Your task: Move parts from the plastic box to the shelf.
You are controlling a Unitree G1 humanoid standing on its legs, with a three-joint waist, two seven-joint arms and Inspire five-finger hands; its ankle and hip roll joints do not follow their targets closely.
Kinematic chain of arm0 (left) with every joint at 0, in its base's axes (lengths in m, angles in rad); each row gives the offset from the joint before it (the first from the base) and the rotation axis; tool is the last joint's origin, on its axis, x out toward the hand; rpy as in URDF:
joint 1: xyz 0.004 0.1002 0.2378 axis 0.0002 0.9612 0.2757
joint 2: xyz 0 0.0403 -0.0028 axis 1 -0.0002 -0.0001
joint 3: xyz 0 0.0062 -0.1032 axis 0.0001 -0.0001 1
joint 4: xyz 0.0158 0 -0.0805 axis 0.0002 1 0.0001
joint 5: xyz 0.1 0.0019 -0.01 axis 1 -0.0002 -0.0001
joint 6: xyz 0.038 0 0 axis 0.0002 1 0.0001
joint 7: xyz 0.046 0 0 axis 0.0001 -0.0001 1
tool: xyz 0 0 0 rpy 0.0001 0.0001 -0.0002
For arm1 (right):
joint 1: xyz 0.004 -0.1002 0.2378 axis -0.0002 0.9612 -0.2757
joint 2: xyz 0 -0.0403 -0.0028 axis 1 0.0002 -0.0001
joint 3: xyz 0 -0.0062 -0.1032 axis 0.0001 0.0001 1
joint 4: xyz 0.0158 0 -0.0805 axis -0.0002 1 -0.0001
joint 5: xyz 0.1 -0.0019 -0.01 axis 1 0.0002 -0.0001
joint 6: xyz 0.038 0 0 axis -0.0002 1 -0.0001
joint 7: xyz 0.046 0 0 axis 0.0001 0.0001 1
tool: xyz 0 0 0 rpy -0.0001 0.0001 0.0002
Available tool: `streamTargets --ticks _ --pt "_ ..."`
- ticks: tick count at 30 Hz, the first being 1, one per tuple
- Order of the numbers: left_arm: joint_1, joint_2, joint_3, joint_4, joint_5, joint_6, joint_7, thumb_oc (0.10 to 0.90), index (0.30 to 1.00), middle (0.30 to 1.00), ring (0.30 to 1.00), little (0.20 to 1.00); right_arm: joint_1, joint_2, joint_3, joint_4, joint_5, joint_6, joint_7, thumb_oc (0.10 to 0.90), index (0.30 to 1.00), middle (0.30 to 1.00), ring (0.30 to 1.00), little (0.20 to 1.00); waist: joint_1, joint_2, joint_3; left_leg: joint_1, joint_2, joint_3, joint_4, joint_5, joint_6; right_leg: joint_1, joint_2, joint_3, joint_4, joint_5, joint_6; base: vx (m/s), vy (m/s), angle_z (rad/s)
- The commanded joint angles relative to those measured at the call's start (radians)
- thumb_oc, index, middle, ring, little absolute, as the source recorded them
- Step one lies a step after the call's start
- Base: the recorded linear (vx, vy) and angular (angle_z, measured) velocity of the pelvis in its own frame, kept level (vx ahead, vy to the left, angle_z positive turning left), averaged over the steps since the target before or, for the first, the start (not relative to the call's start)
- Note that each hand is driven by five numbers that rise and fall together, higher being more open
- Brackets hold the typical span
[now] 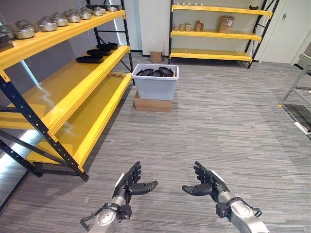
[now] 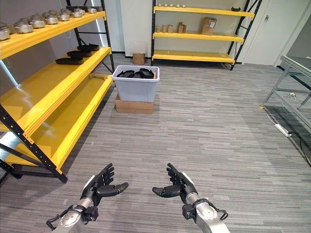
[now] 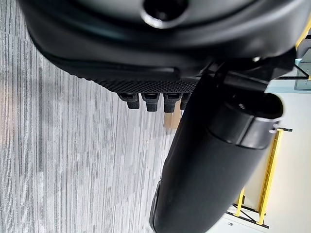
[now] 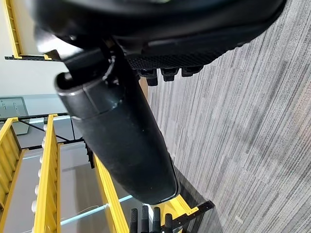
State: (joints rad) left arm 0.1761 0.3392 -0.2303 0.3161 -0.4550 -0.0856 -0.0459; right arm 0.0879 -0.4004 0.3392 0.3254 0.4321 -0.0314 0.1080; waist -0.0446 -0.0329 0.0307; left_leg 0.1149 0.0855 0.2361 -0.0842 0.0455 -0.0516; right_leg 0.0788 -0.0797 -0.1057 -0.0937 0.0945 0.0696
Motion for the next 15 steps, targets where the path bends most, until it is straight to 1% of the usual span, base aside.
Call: streamTargets --ticks 1,15 --pt "-0.151 0.028 0.0 0.015 0.036 -0.109 0.009 0.9 1.0 1.0 1.0 1.0 -0.127 0.003 -0.027 -0.046 0.003 -0.111 -0.003 0.9 1.0 1.0 1.0 1.0 0.011 0.0 -0.013 0.022 0.046 -0.035 -0.003 -0.073 -0.019 0.047 -0.086 -0.028 0.006 -0.104 0.069 0.0 0.0 0.0" --pt "-0.156 0.031 0.002 0.005 0.039 -0.111 0.01 0.9 1.0 1.0 1.0 1.0 -0.129 0.003 -0.029 -0.042 -0.024 -0.11 -0.014 0.9 1.0 1.0 1.0 1.0 0.011 0.002 -0.01 0.022 0.044 -0.034 -0.003 -0.074 -0.019 0.048 -0.087 -0.025 0.006 -0.105 0.07 0.0 0.0 0.0"
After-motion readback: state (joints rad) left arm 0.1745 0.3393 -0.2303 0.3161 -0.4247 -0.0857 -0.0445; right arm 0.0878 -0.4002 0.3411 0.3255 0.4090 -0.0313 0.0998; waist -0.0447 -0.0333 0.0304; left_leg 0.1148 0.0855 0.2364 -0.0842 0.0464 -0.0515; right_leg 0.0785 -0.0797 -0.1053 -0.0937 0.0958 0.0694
